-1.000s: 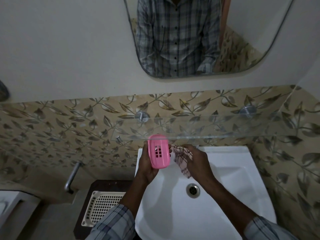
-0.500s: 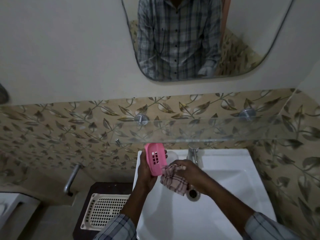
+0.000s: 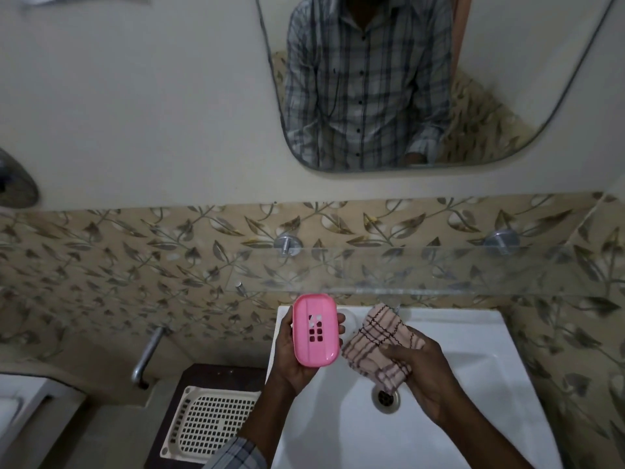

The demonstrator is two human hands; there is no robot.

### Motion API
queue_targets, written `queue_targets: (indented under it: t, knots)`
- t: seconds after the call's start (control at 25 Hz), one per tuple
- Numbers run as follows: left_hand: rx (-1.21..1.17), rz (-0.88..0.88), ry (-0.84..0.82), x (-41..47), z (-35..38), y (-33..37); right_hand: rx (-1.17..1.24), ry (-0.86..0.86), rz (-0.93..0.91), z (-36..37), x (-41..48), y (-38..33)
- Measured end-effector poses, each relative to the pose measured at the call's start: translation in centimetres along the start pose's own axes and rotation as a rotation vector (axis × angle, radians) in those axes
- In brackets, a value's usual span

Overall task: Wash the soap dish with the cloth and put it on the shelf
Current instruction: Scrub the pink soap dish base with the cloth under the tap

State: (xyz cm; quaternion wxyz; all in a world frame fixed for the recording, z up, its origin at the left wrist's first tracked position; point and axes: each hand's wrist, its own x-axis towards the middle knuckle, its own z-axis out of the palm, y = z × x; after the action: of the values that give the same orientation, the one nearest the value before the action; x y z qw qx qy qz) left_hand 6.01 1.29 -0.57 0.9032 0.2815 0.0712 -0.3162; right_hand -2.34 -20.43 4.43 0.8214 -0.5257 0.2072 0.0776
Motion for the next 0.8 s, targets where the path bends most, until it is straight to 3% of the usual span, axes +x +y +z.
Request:
queue_targets:
  t: [0.16, 0.32, 0.52, 0.6, 0.68, 0.8]
  knots:
    - [0.013, 0.002, 0.069, -0.7, 0.8, -1.2, -0.210, 0.147, -0.318, 3.2, -1.4, -0.7]
    - [0.130, 0.025, 0.149, -0.5, 2.5, -3.8, -0.702, 0.245, -0.576, 7.8, -1.4, 1.7]
    - [0.072, 0.004, 0.236, -0.6, 1.3, -2.2, -0.775, -0.194, -0.494, 5.8, -0.1, 2.8]
    - [0.210, 0.037, 0.239, -0.7, 1.2, -1.3, -0.689, -0.181, -0.407, 3.0, 0.5, 0.9]
    - [0.446, 0.131, 0.338, -0.8, 0.9, -1.3, -0.501, -0.091, -0.320, 0.9, 1.1, -0.8]
    - [0.865, 0.269, 0.444, -1.1, 0.8, -2.0, -0.419, 0.046, -0.262, -0.4, 1.7, -1.0]
